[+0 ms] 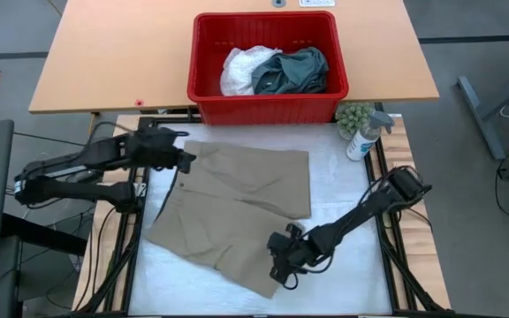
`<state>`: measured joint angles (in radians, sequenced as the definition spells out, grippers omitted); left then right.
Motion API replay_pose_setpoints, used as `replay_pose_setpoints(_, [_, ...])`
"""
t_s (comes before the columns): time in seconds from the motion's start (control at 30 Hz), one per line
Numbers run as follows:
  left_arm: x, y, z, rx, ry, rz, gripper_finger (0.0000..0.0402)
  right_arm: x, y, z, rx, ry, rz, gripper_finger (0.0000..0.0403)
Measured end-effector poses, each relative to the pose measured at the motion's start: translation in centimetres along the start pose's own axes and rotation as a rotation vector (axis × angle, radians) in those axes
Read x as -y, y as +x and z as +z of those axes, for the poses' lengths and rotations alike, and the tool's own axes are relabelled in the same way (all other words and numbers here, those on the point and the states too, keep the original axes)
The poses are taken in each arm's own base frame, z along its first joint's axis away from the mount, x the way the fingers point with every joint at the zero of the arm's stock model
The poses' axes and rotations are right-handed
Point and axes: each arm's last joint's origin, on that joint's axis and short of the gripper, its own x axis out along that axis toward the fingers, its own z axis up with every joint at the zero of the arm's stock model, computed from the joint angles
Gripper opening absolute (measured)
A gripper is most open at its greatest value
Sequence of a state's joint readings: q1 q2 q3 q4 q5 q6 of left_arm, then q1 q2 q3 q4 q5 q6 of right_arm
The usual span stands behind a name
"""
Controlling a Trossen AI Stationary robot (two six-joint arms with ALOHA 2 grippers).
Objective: Fold Laundry from Bin
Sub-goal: Fold the brown short pants in the red bin
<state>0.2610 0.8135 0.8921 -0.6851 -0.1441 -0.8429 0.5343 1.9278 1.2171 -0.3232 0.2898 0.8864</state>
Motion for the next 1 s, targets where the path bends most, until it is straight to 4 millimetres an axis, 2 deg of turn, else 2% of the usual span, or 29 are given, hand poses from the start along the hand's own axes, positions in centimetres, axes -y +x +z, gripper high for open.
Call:
replay_pose_setpoints(0.07, [0.1,-1.4,-0.2,0.029,0.007,-0.050,0.0000,-0.4,1.5,-0.6,-0.029,-0.006,0.002,0.0020])
replay_pose_setpoints(0.2, [-0.2,-3.3,-0.5,0.082,0.013,-0.090,0.0000,-1.7,2.6,-0.9,-0.037,0.029,-0.013,0.0019])
replay_pose_setpoints(0.33, [-0.3,-4.5,-0.6,0.093,-0.015,-0.144,0.0000,-2.3,1.7,-2.1,-0.117,0.070,-0.093,0.0019])
replay_pose_setpoints(0.5, [-0.1,-4.6,-1.3,0.016,0.009,-0.175,0.0000,-1.0,-2.1,-4.7,-0.261,0.147,-0.341,0.0018])
replay_pose_setpoints(0.6, [0.2,-4.2,-1.9,-0.053,0.048,-0.184,0.0000,-0.1,-4.5,-4.9,-0.278,0.168,-0.450,0.0018])
replay_pose_setpoints(0.8, [2.1,-3.0,-3.8,-0.200,0.306,-0.267,0.0000,-0.3,-8.9,-3.1,-0.068,0.214,-0.380,0.0039])
replay_pose_setpoints(0.9, [3.9,-2.8,-5.5,-0.300,0.491,-0.431,0.0000,-0.8,-12.0,-2.5,0.063,0.215,-0.292,0.0052])
replay_pose_setpoints(1.0, [6.1,-3.1,-7.8,-0.380,0.662,-0.631,0.0003,-1.1,-14.5,-2.3,0.108,0.213,-0.212,0.0057])
